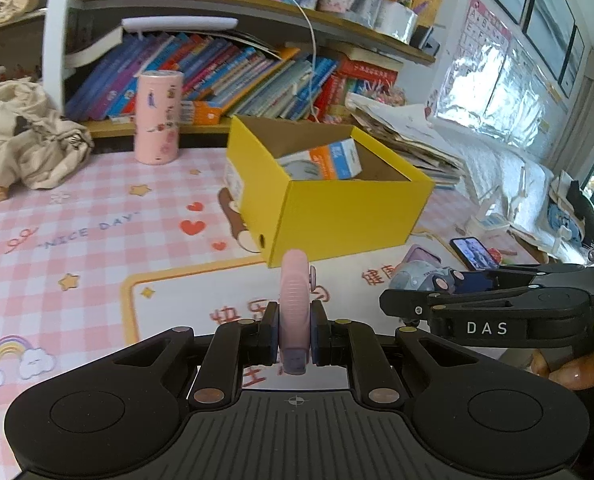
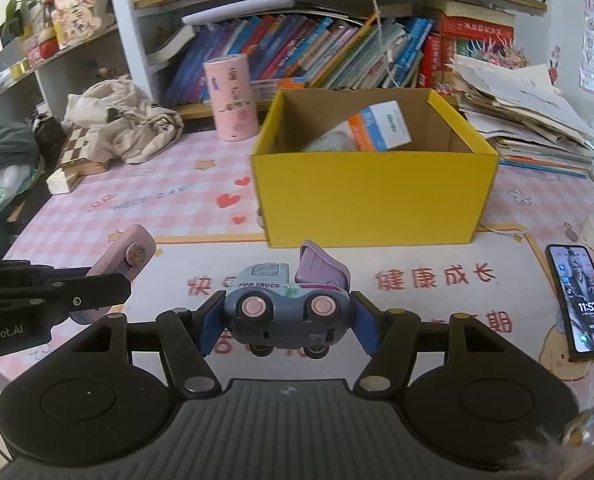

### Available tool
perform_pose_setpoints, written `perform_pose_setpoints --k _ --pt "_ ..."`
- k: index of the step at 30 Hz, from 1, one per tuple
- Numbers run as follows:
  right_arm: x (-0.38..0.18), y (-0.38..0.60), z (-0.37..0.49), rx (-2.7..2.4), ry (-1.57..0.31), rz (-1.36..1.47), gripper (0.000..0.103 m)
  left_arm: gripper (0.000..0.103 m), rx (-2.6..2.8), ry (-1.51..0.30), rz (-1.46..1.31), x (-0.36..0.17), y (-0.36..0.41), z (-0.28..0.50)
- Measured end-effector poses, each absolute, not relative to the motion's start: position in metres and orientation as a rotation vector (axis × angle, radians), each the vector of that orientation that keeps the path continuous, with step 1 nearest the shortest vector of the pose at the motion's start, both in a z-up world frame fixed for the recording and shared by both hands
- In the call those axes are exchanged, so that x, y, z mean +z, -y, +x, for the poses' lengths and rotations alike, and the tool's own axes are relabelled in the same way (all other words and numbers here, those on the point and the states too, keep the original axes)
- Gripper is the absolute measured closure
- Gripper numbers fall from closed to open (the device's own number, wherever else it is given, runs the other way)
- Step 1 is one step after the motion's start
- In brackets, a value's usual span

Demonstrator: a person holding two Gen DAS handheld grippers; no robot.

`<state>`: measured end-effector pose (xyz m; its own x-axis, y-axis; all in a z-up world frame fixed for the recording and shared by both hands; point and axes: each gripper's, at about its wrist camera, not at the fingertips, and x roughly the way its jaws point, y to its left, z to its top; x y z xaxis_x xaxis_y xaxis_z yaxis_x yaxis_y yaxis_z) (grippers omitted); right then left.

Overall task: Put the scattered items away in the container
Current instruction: 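Lift the pink pen with the left tool while the right tool carries the toy car toward the yellow box, then lower the pink pen and toy car into the yellow box with both tools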

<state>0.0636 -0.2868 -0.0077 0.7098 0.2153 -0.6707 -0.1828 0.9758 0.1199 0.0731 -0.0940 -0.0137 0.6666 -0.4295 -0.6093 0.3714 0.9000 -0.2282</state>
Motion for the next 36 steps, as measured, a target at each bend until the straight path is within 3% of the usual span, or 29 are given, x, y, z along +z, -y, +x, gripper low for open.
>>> perform_pose_setpoints --k 23,36 --pt "-0.019 0.374 0.116 0.207 -0.784 0.057 0.041 0.090 -0.506 -0.769 -0.082 -0.028 0.185 0.129" --pt "0.004 0.415 0.133 0.251 -0.654 0.048 0.041 0.090 -0.461 -0.697 -0.068 -0.001 0.222 0.141"
